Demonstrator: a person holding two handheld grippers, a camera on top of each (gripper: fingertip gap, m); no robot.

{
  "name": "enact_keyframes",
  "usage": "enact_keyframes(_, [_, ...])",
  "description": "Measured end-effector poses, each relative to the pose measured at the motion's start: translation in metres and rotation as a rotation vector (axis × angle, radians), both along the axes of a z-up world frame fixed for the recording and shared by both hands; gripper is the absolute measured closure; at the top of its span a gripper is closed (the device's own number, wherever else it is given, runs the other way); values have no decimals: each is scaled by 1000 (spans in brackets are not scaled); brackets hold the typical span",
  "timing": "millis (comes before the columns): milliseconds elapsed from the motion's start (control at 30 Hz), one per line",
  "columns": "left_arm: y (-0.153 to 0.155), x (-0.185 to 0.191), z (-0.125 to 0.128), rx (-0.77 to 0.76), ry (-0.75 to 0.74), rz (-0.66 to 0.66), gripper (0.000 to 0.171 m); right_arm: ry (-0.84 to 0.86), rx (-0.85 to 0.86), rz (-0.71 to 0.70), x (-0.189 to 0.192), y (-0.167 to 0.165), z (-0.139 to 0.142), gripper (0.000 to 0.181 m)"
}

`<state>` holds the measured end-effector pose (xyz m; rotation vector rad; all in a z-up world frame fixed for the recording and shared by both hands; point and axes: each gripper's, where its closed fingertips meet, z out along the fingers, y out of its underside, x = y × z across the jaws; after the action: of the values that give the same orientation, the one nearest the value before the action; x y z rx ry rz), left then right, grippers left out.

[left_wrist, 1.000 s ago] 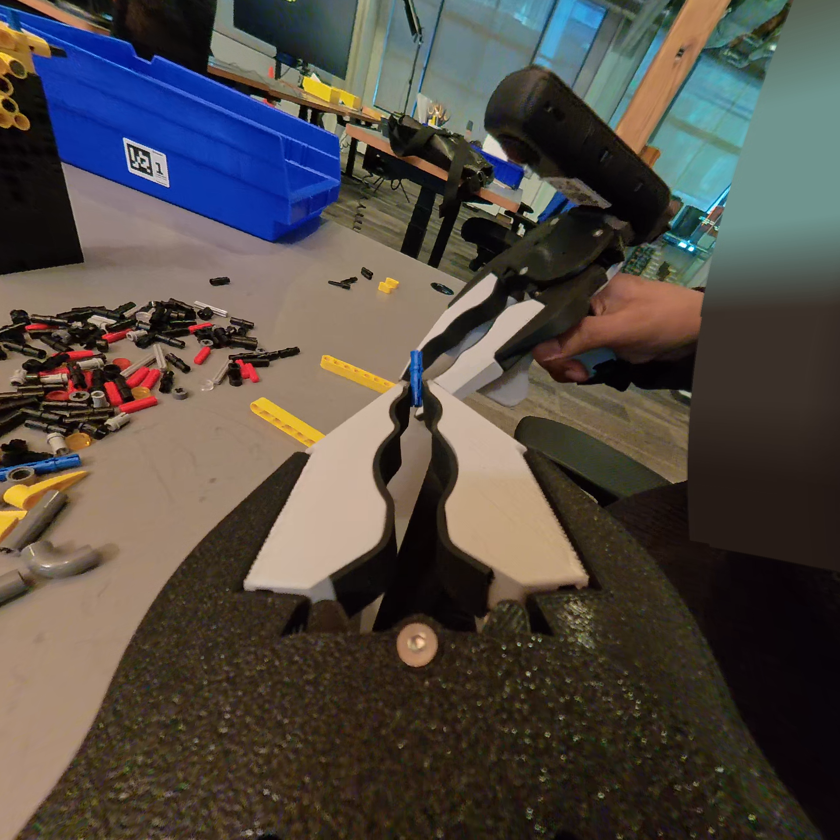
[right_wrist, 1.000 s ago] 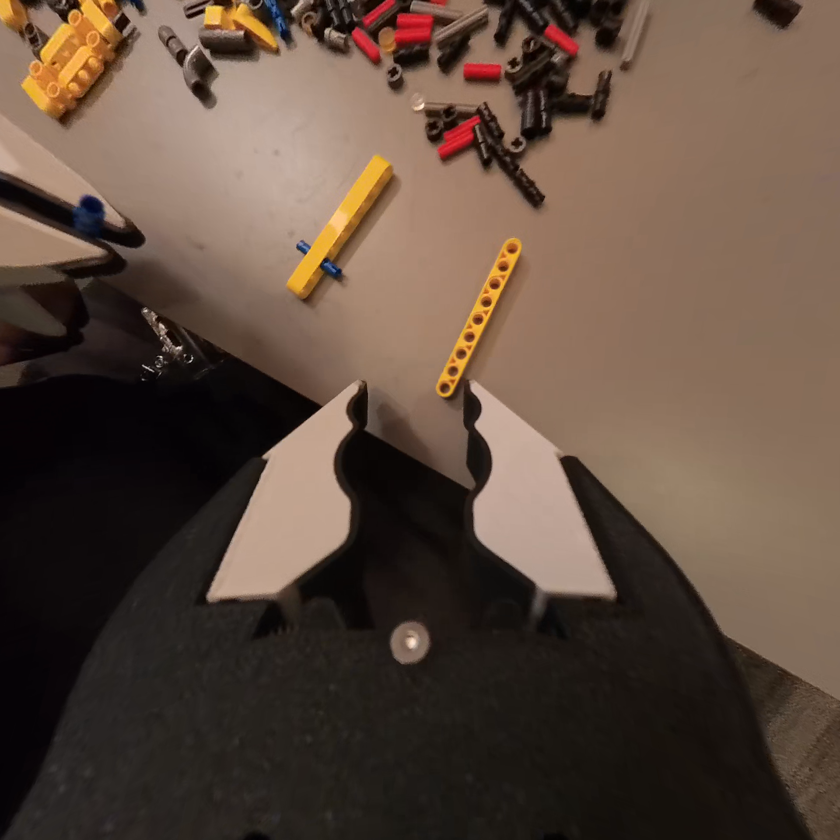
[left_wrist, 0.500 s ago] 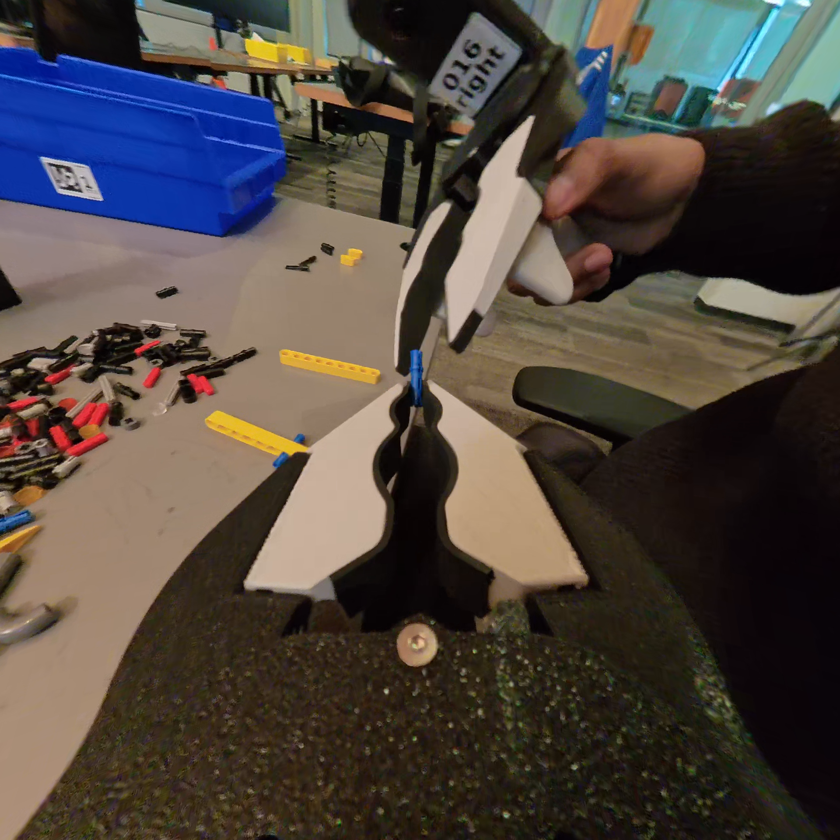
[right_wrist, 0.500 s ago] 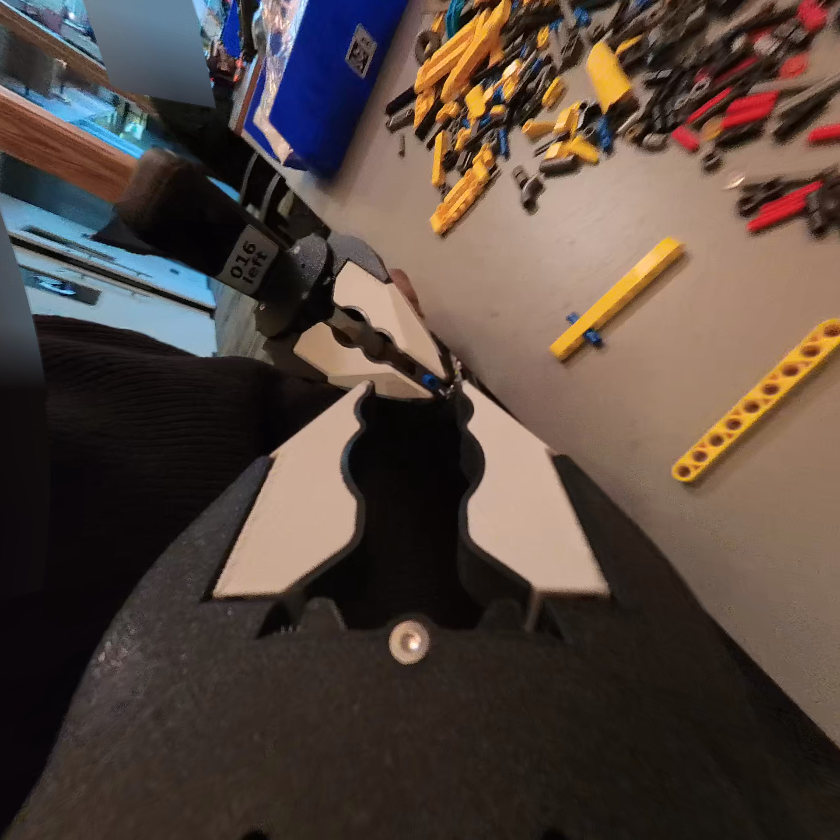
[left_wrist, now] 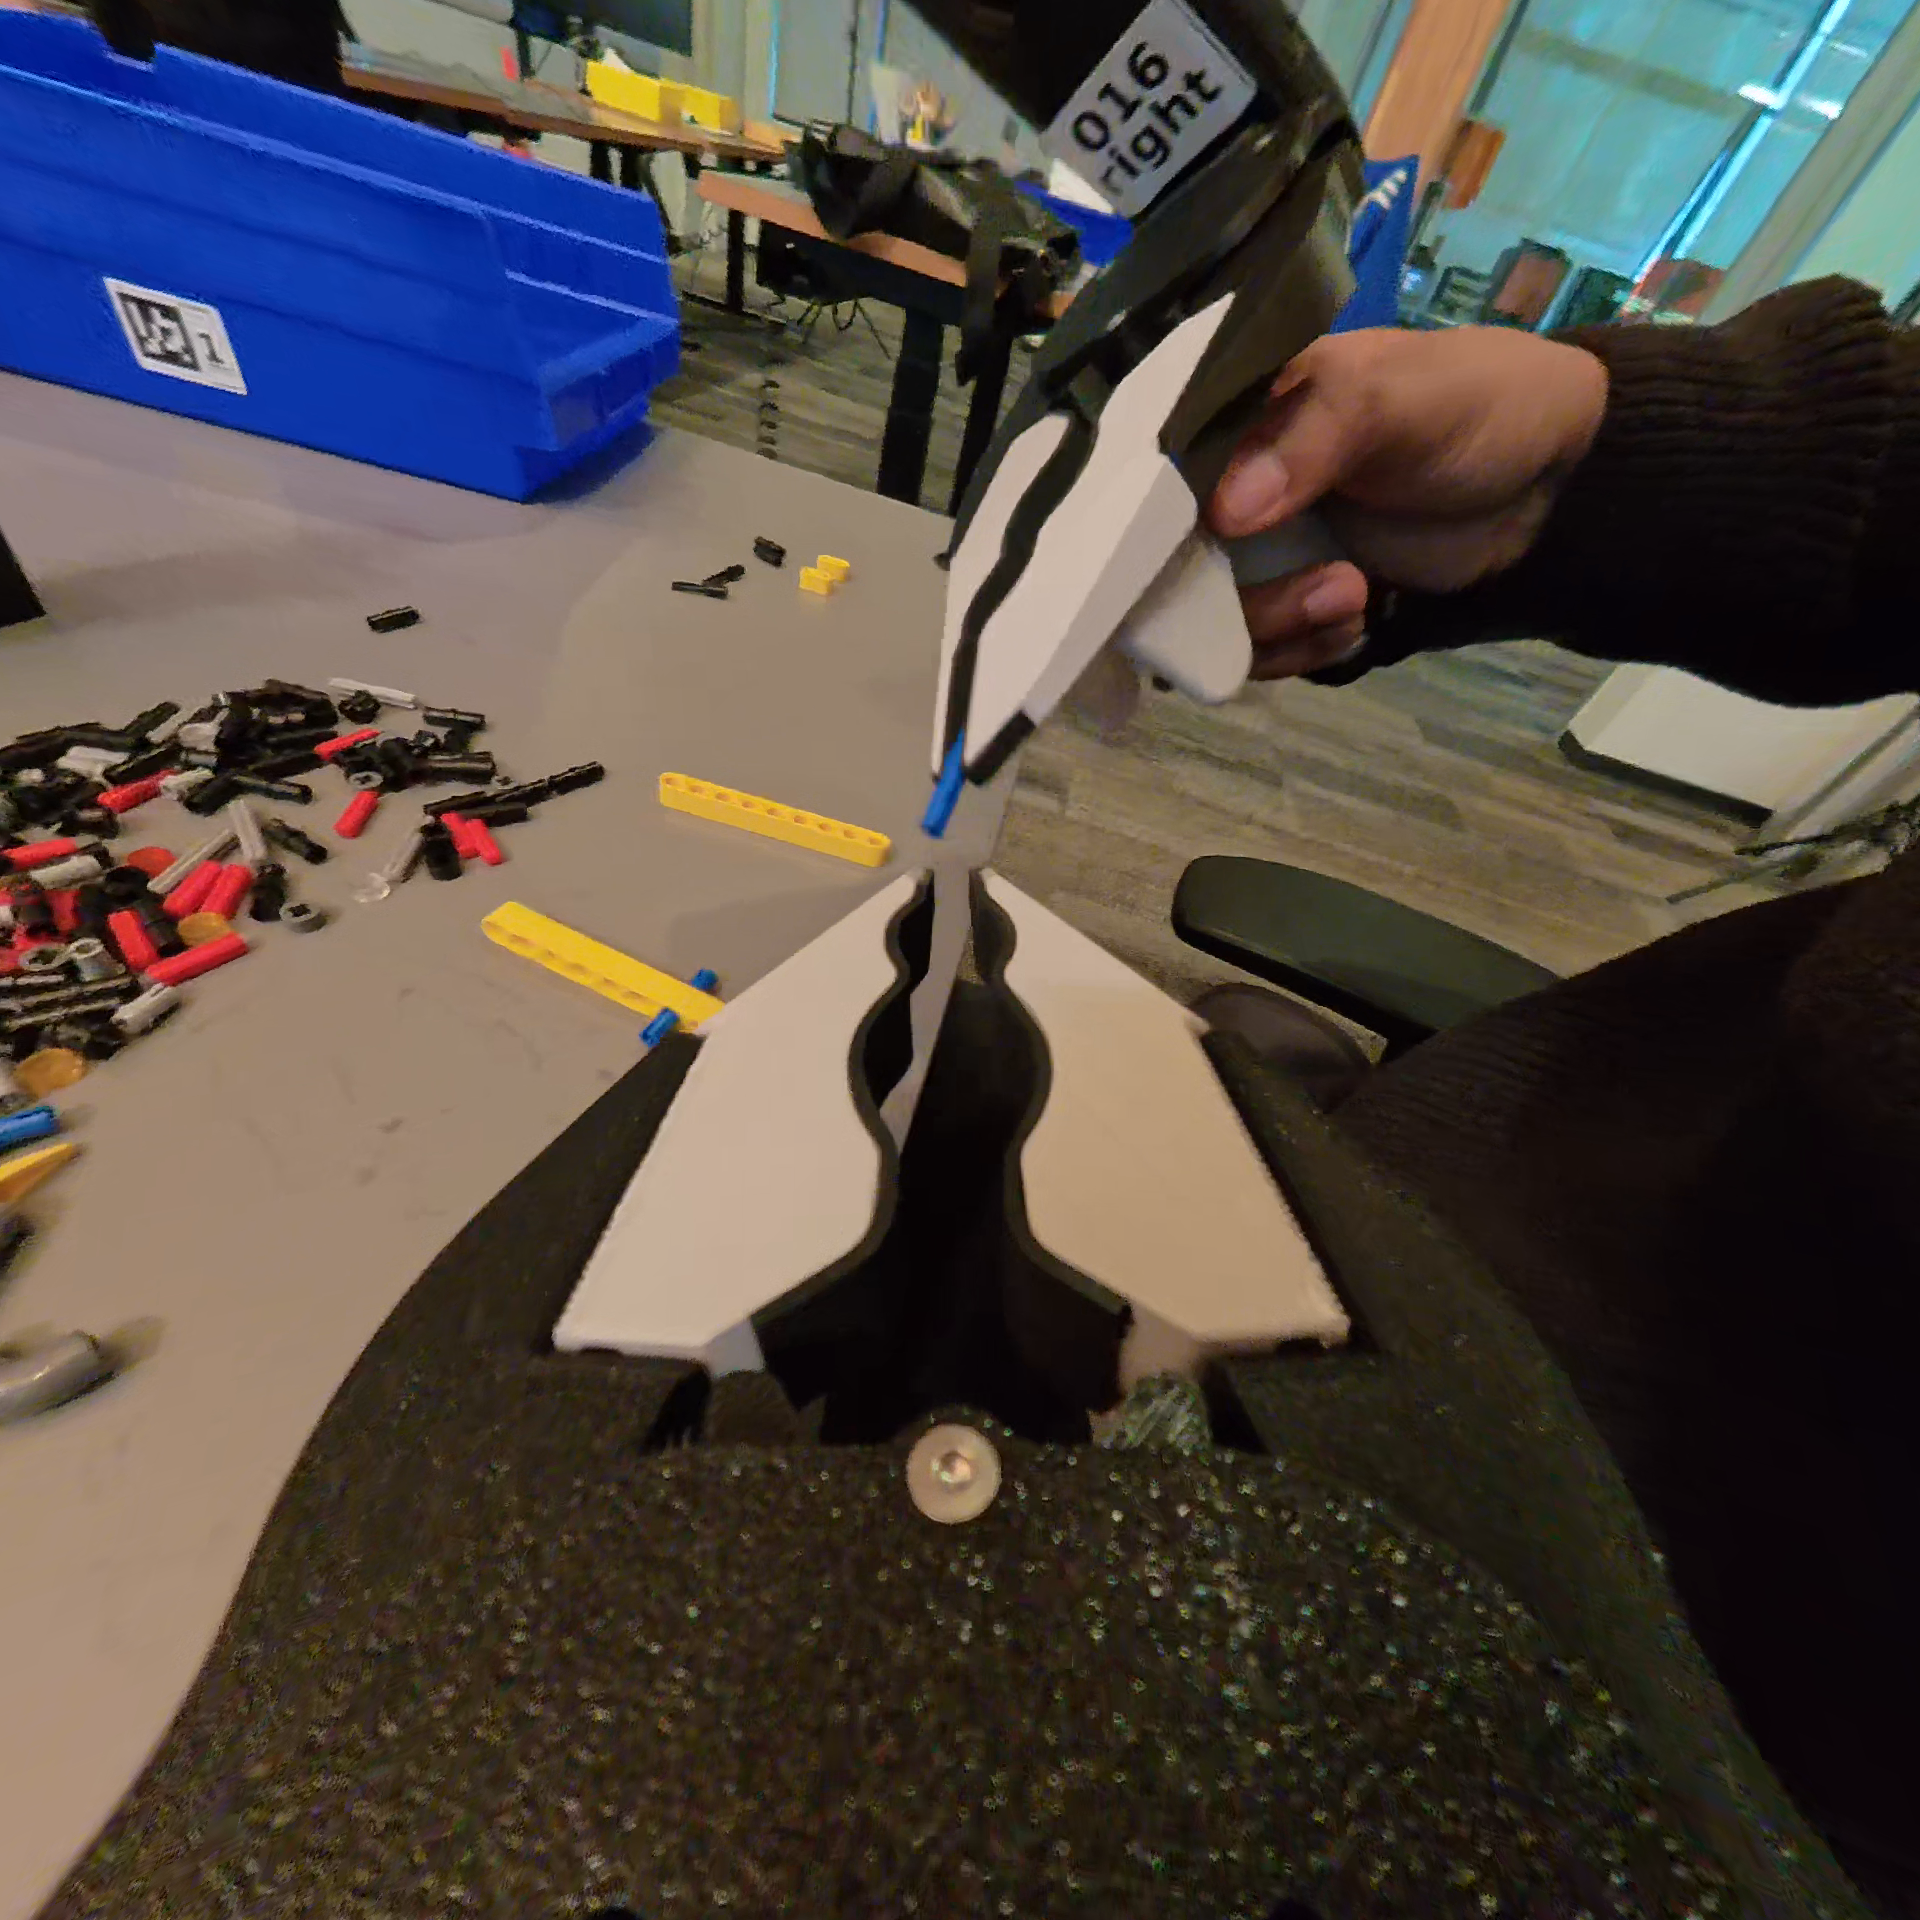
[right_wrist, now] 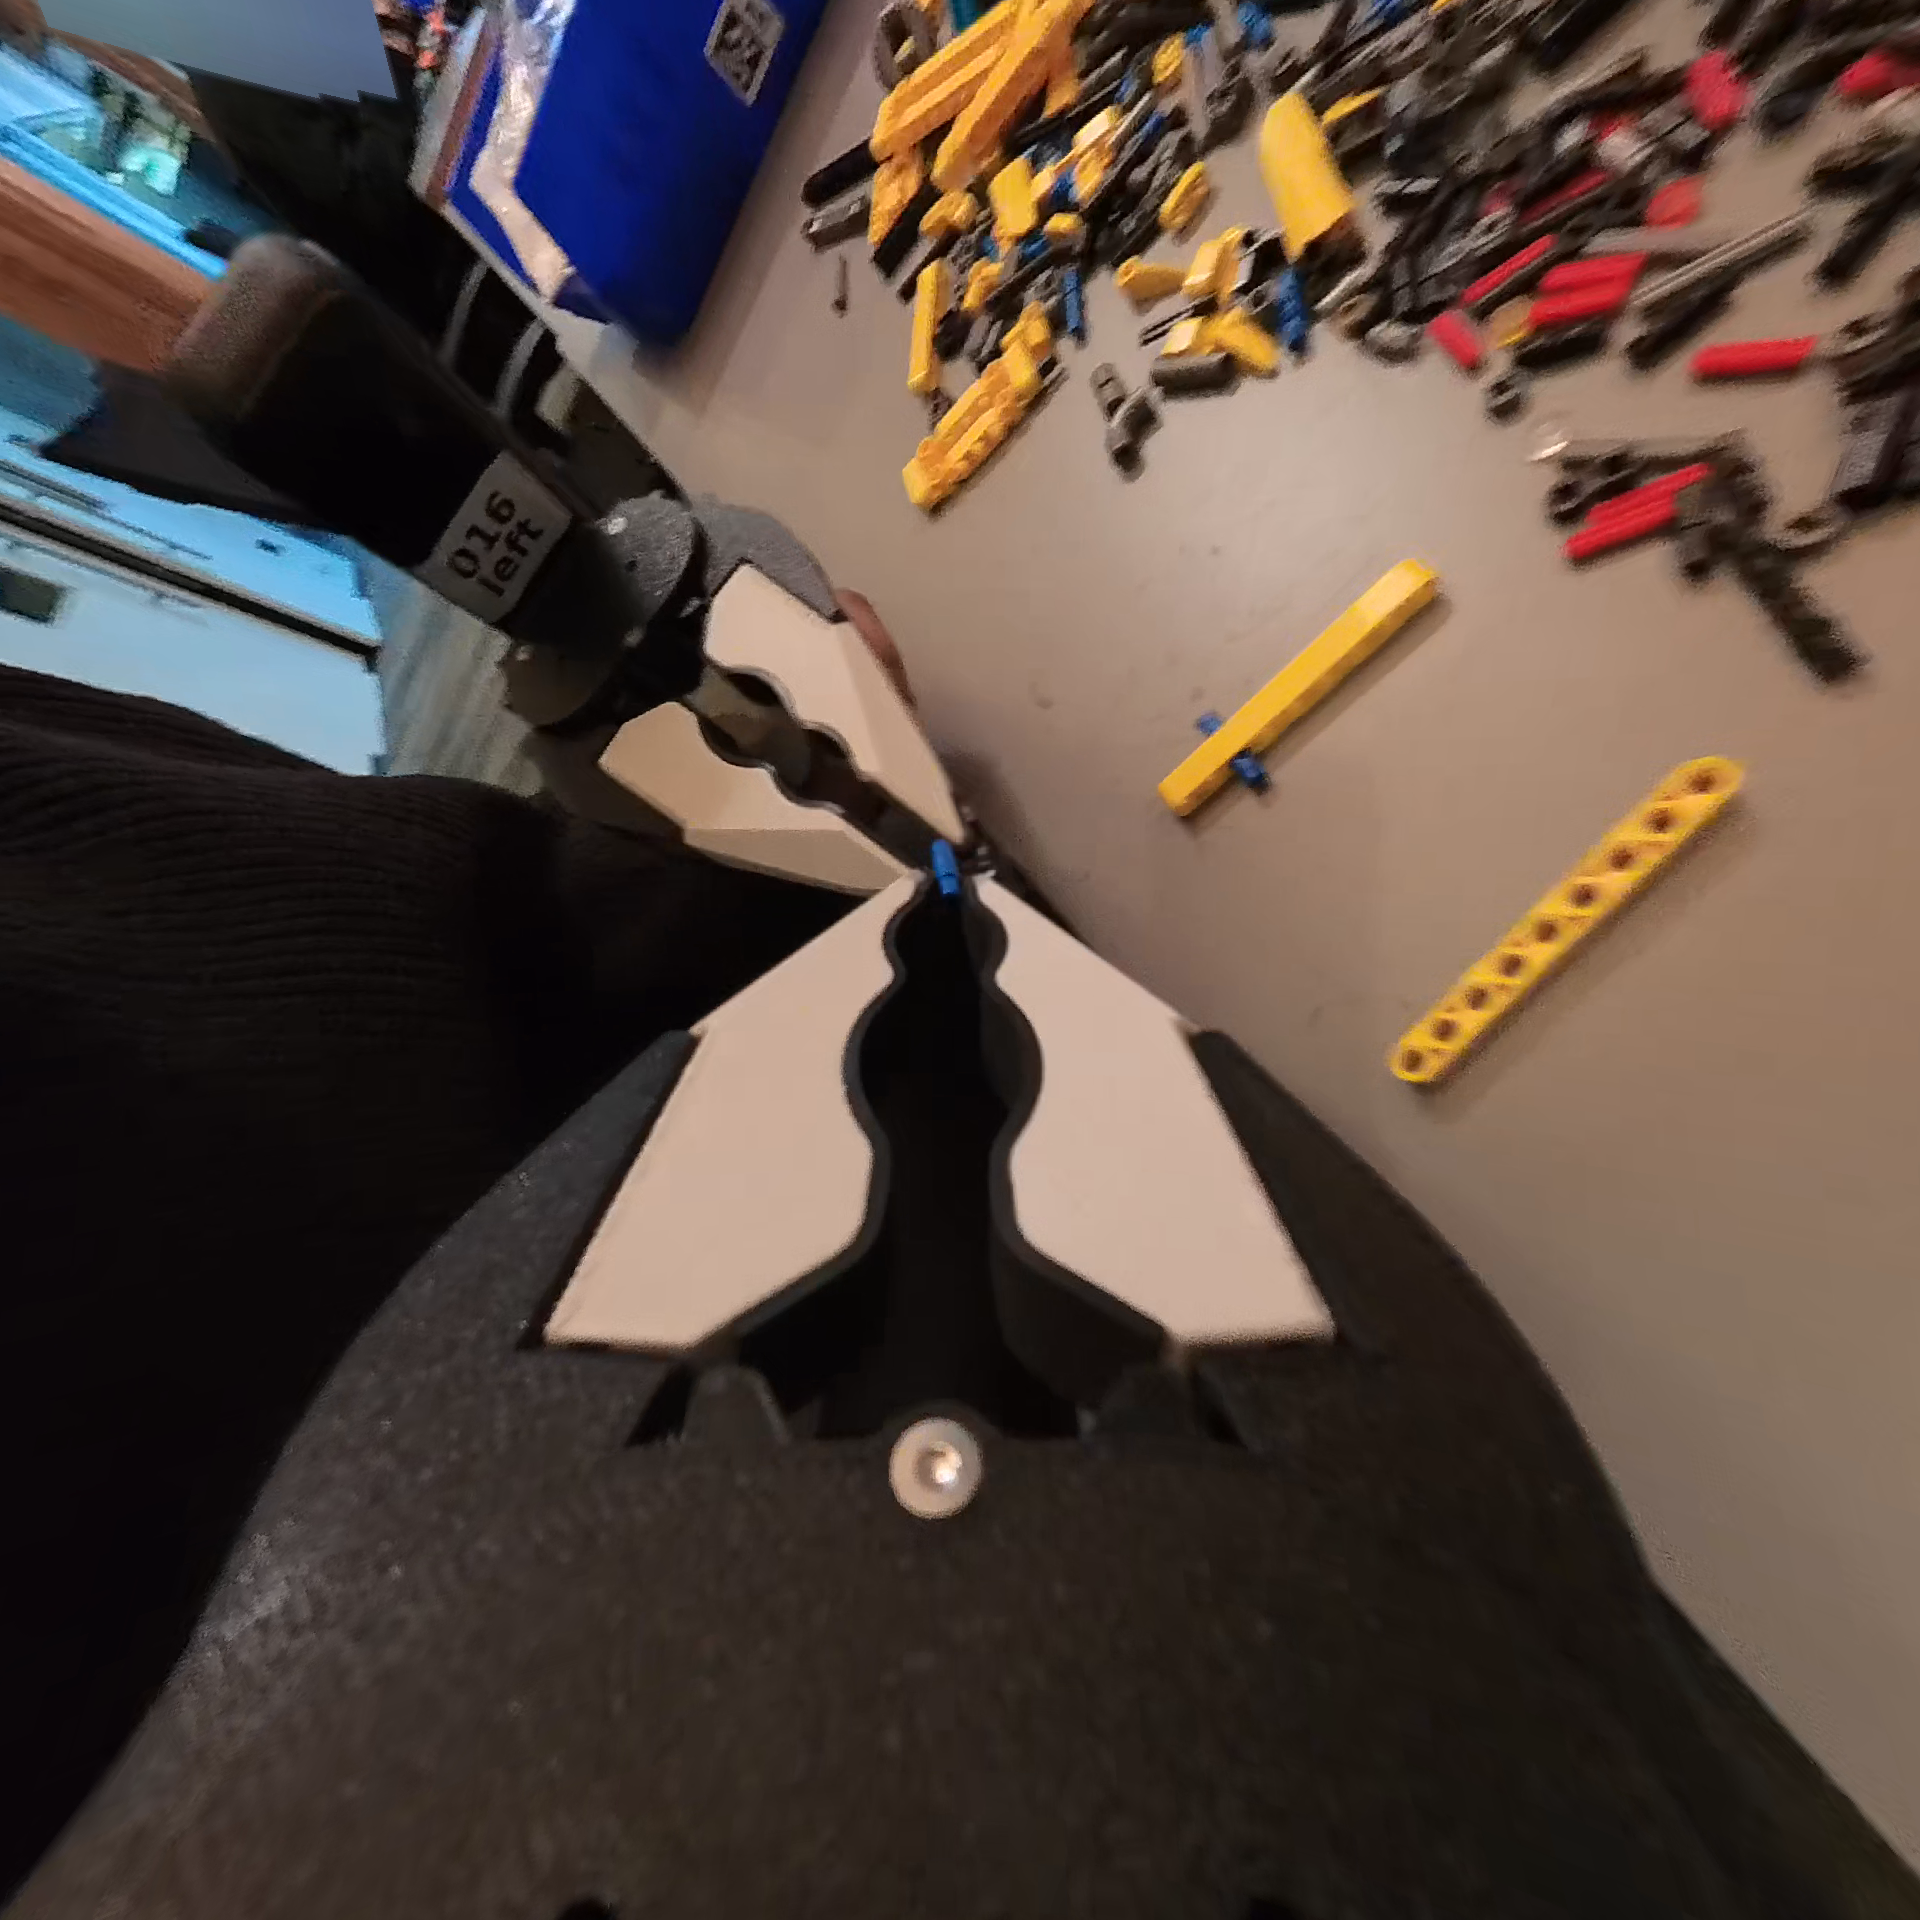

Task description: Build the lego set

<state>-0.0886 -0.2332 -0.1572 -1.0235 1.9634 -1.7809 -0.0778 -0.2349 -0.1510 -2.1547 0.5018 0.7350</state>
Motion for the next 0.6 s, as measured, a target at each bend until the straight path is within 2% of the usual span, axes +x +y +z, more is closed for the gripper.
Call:
enact_keyframes(67, [2,1,3,-31,8,4,165,-114,-53,-26,21,-8,-3,177])
enact_keyframes(133, [5,3,3,-50,18,14,164,-298,-163,-21,45,-22,-14,177])
enact_keyframes(200, [5,3,4,-61,22,13,164,-495,-300,18,65,-36,-27,177])
enact_keyframes(267, [6,3,3,-59,24,16,164,-622,-393,87,70,-42,-37,177])
enact_keyframes(467, [4,3,0,-35,23,15,164,-793,-544,280,70,-41,-51,177])
enact_keyframes(600, [5,3,1,-44,27,15,164,-809,-581,353,70,-37,-51,177])
